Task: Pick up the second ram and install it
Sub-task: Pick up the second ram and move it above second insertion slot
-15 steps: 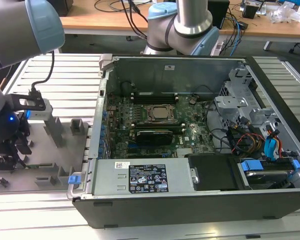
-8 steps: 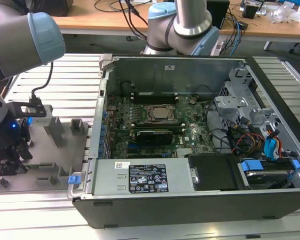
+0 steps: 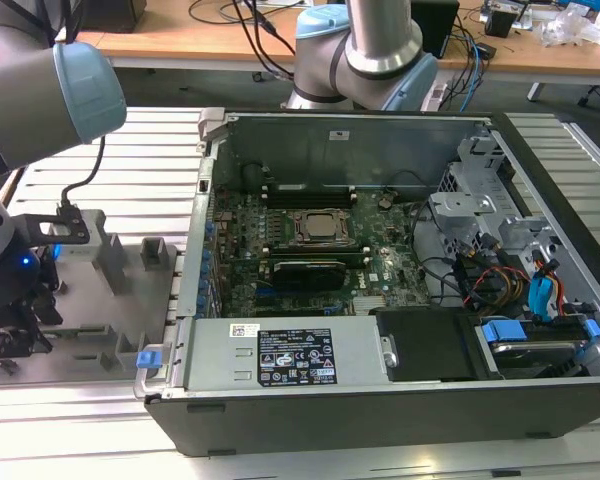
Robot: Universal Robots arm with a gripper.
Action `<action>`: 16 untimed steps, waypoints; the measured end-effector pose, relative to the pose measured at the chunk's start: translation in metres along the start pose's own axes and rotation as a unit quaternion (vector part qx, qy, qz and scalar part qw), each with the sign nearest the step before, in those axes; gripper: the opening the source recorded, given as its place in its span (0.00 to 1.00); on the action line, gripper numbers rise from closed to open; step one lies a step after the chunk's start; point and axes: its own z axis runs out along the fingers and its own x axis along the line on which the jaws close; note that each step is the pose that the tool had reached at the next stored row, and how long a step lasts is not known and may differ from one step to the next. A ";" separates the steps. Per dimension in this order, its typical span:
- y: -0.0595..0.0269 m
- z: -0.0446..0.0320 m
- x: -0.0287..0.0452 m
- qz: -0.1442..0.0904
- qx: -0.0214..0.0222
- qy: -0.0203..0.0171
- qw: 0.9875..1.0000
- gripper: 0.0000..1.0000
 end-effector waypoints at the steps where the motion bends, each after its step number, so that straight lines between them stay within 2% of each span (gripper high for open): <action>1: 0.0000 0.0001 0.0000 0.000 0.000 0.000 1.000 0.42; 2: 0.0000 0.0001 0.0000 0.000 0.000 0.000 1.000 0.41; 3: 0.0000 0.0002 0.0000 0.000 0.000 0.000 1.000 0.34; 4: 0.0000 0.0003 0.0000 0.000 0.000 0.000 1.000 0.34; 7: 0.0000 0.0003 0.0000 0.000 0.000 0.000 1.000 0.16; 8: 0.0000 0.0003 0.0000 0.000 0.000 0.000 1.000 0.13; 16: 0.0000 0.0008 0.0000 0.000 0.000 0.000 1.000 0.13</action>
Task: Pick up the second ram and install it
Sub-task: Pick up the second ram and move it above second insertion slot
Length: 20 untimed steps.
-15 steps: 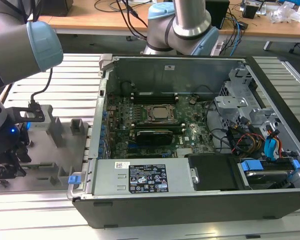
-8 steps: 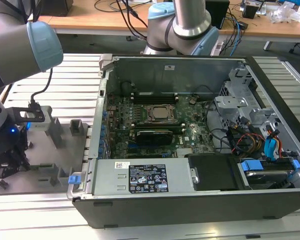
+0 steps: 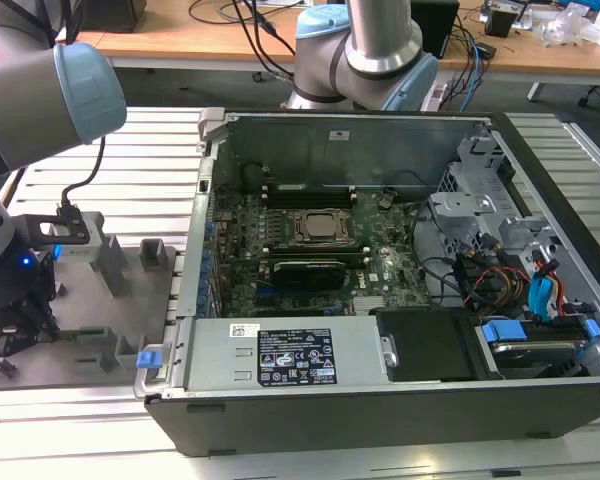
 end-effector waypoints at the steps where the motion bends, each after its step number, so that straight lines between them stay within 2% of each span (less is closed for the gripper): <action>1: 0.0000 0.0000 0.0000 0.000 0.000 0.000 1.000 0.13; 8: 0.0000 0.0003 0.0000 0.000 0.000 0.000 1.000 0.13; 13: 0.0001 -0.0031 -0.0001 0.000 0.000 0.000 1.000 0.13; 18: 0.0004 -0.0100 -0.0002 0.000 0.000 0.000 1.000 0.13; 20: 0.0007 -0.0161 -0.0003 0.000 0.000 0.000 1.000 0.13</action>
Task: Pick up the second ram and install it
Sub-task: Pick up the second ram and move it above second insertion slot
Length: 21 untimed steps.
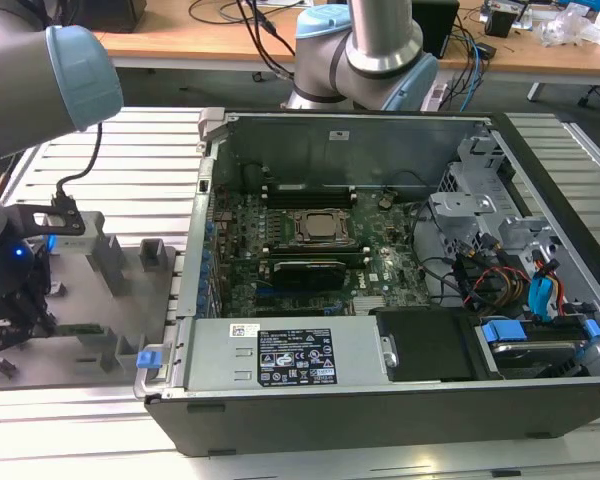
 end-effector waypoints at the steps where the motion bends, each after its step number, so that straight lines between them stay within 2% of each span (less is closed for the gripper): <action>1: 0.0001 -0.0018 0.0000 0.000 0.000 0.000 1.000 0.13; 5: 0.0007 -0.0146 -0.0002 0.000 0.000 0.000 1.000 0.13; 9: 0.0010 -0.0217 -0.0003 0.000 0.000 0.000 1.000 0.13; 11: 0.0013 -0.0291 -0.0005 0.000 0.000 0.000 1.000 0.13; 15: 0.0017 -0.0379 -0.0006 0.000 0.000 0.000 1.000 0.13; 21: 0.0020 -0.0453 -0.0007 0.000 0.000 0.000 1.000 0.13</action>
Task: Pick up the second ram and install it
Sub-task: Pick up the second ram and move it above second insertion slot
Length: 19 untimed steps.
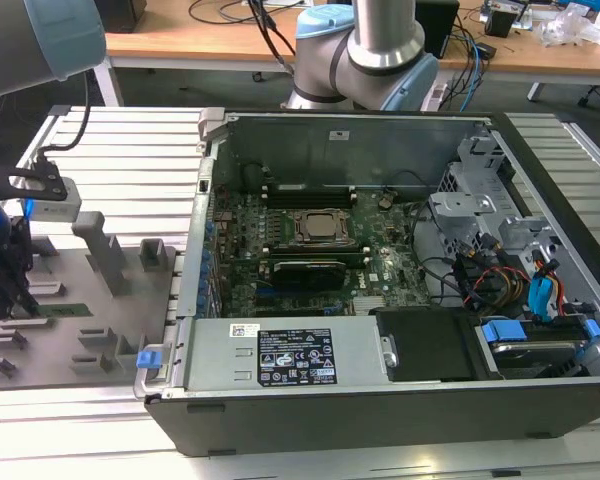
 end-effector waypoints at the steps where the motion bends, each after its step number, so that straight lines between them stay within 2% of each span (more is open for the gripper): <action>1: 0.0001 -0.0019 0.0000 0.000 0.000 0.000 1.000 0.13; 9: 0.0005 -0.0120 -0.0002 0.000 0.000 0.000 1.000 0.13; 19: 0.0009 -0.0190 -0.0003 0.000 0.000 0.000 1.000 0.13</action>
